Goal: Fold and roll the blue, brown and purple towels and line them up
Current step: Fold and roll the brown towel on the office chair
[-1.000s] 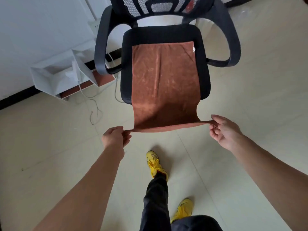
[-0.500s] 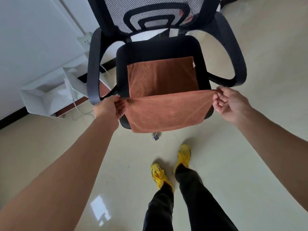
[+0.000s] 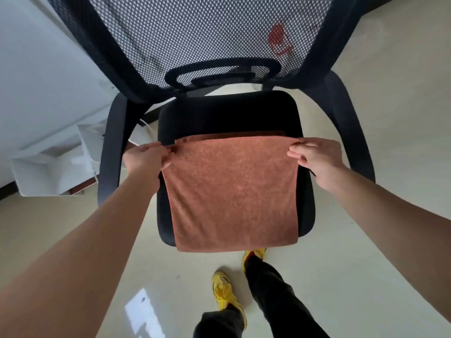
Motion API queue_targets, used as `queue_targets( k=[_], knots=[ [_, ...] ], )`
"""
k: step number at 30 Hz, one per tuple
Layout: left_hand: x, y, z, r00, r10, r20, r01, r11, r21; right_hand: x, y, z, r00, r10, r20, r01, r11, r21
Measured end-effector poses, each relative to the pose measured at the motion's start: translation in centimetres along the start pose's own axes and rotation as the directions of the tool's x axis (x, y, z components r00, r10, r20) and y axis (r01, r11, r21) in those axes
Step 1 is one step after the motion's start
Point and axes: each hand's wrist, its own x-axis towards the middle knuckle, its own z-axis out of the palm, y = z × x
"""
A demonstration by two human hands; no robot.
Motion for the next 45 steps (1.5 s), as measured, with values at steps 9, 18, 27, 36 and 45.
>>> queue_targets(
  k=[9,18,27,36,45],
  knots=[
    [7.1,-1.5,3.8,0.942,0.328,0.073,-0.292,0.688,0.664,8.5,1.4,2.7,0.966,-0.254,-0.051,0.184,0.811,-0.555],
    [12.2,-2.8,5.7,0.873,0.433,0.224,-0.417,0.427,0.802,12.4,2.1,4.2,0.935,-0.353,0.035,0.268,0.639,-0.721],
    [11.8,-2.4,5.4,0.787,0.418,0.454,-0.585,0.269,0.765,12.4,1.9,4.3,0.922,-0.353,0.159,0.347,0.573,-0.743],
    [11.4,-2.9,5.8,0.704,0.540,0.461,-0.644,0.211,0.736,11.6,2.3,2.4,0.787,-0.590,0.178,0.481,0.407,-0.776],
    [12.4,-3.9,5.6,0.591,0.472,0.654,-0.733,-0.025,0.680,11.1,3.1,1.7,0.774,-0.595,0.218,0.453,0.278,-0.847]
  ],
)
